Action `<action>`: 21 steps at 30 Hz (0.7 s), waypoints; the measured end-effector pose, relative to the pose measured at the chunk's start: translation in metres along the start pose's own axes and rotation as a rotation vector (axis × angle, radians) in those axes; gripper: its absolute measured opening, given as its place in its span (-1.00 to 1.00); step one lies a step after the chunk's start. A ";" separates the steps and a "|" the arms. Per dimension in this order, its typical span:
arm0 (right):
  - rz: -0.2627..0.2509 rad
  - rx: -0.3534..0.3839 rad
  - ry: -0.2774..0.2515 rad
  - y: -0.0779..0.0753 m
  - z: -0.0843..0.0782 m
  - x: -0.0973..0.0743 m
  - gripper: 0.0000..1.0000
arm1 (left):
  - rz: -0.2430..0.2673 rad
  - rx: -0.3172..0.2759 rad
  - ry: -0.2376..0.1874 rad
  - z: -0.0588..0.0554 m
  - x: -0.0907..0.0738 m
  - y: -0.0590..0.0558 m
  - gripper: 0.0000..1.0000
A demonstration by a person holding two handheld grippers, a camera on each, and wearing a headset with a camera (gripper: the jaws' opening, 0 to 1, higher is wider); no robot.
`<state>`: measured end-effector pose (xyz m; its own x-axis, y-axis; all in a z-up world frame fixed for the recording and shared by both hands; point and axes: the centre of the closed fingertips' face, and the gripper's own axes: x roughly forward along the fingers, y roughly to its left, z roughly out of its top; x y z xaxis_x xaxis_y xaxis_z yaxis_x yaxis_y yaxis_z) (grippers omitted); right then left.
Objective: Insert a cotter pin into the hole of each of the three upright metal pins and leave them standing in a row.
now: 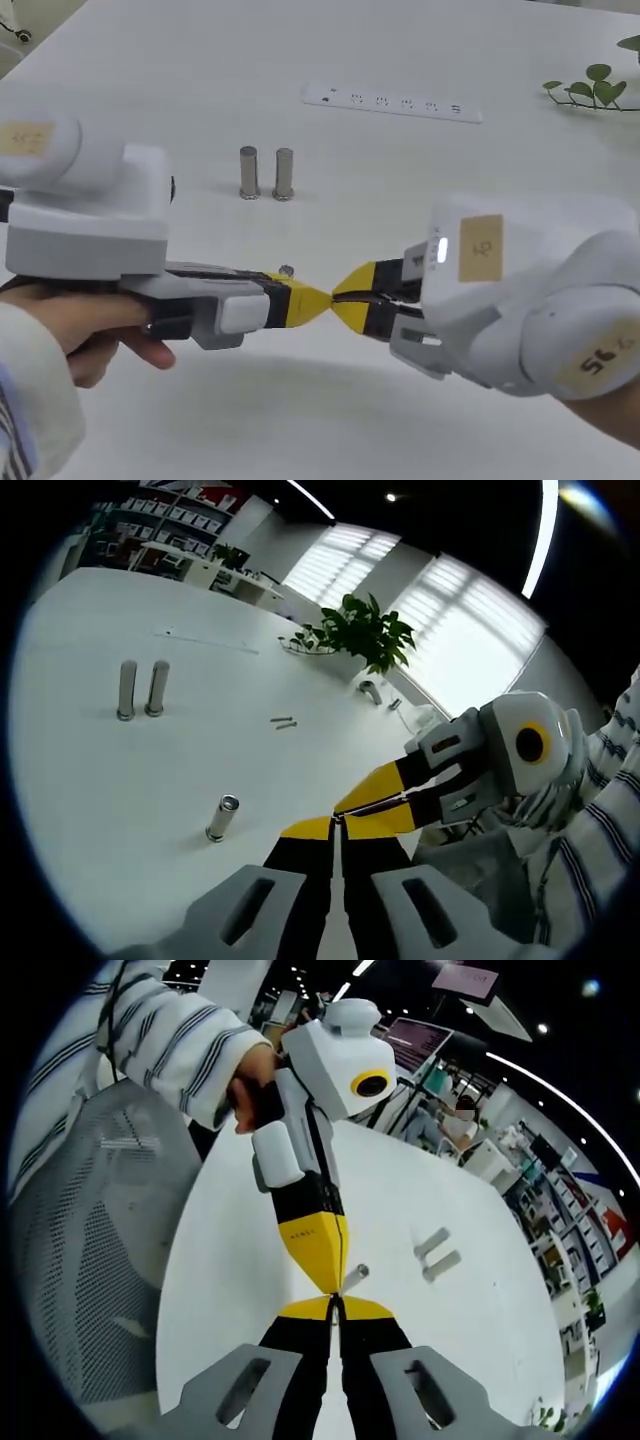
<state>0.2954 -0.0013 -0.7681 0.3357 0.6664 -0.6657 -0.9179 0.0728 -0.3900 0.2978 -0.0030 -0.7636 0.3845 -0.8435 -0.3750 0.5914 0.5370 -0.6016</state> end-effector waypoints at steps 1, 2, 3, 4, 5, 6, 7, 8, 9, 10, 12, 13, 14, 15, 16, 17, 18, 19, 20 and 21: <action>0.000 -0.002 -0.002 0.000 0.000 0.000 -0.95 | -0.001 0.002 0.000 0.000 0.000 0.000 -1.00; 0.001 -0.004 -0.008 0.000 0.001 0.000 -0.94 | -0.002 0.002 -0.001 0.000 -0.001 -0.001 -1.00; 0.003 -0.005 -0.012 0.001 0.002 -0.001 -0.94 | -0.004 0.002 -0.001 0.000 -0.001 -0.001 -1.00; 0.008 -0.005 -0.013 0.002 0.002 -0.001 -0.91 | -0.006 0.003 -0.003 0.000 -0.002 -0.001 -1.00; 0.011 -0.005 -0.013 0.002 0.002 -0.001 -0.87 | -0.008 0.006 -0.007 0.001 -0.002 -0.001 -1.00; 0.017 -0.004 -0.013 0.004 0.002 -0.001 -0.77 | -0.011 0.001 -0.010 0.001 -0.003 -0.002 -1.00; 0.016 -0.009 -0.019 0.004 0.003 -0.001 -0.70 | -0.017 -0.004 -0.012 0.002 -0.004 -0.002 -1.00; 0.014 -0.007 -0.025 0.004 0.004 -0.002 -0.66 | -0.017 0.001 -0.017 0.002 -0.005 -0.002 -1.00; 0.017 -0.003 -0.028 0.004 0.004 -0.003 -0.66 | -0.015 0.021 -0.018 0.002 -0.006 -0.001 -1.00; 0.027 0.011 -0.028 0.005 0.003 -0.004 -0.66 | -0.016 0.032 -0.014 0.001 -0.006 -0.001 -1.00; 0.043 0.038 -0.031 0.006 0.001 -0.005 -0.65 | -0.026 0.109 -0.011 0.000 -0.008 -0.001 -1.00; 0.050 0.055 -0.032 0.006 0.000 -0.006 -0.65 | -0.025 0.148 -0.010 0.000 -0.009 -0.001 -1.00; 0.054 0.078 -0.040 0.006 0.000 -0.006 -0.65 | -0.033 0.180 0.000 -0.002 -0.010 -0.003 -1.00; 0.065 0.121 -0.058 0.007 0.001 -0.007 -0.65 | -0.040 0.192 0.004 -0.003 -0.011 -0.005 -1.00; 0.070 0.140 -0.067 0.006 0.001 -0.008 -0.65 | -0.043 0.203 0.003 -0.003 -0.011 -0.005 -1.00; 0.076 0.166 -0.078 0.005 0.001 -0.010 -0.65 | -0.052 0.223 0.002 -0.003 -0.012 -0.007 -1.00; 0.084 0.185 -0.084 0.005 0.000 -0.011 -0.65 | -0.061 0.240 0.002 -0.003 -0.013 -0.008 -1.00; 0.100 0.211 -0.092 0.006 0.000 -0.012 -0.66 | -0.077 0.274 -0.002 -0.003 -0.014 -0.011 -1.00; 0.110 0.235 -0.101 0.006 0.000 -0.012 -0.66 | -0.088 0.289 -0.006 -0.003 -0.014 -0.013 -1.00; 0.123 0.251 -0.107 0.007 0.000 -0.013 -0.66 | -0.099 0.304 -0.007 -0.003 -0.015 -0.015 -1.00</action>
<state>0.2843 -0.0095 -0.7626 0.2064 0.7554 -0.6219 -0.9785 0.1588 -0.1320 0.2811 0.0014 -0.7517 0.3190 -0.8923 -0.3193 0.8104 0.4315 -0.3962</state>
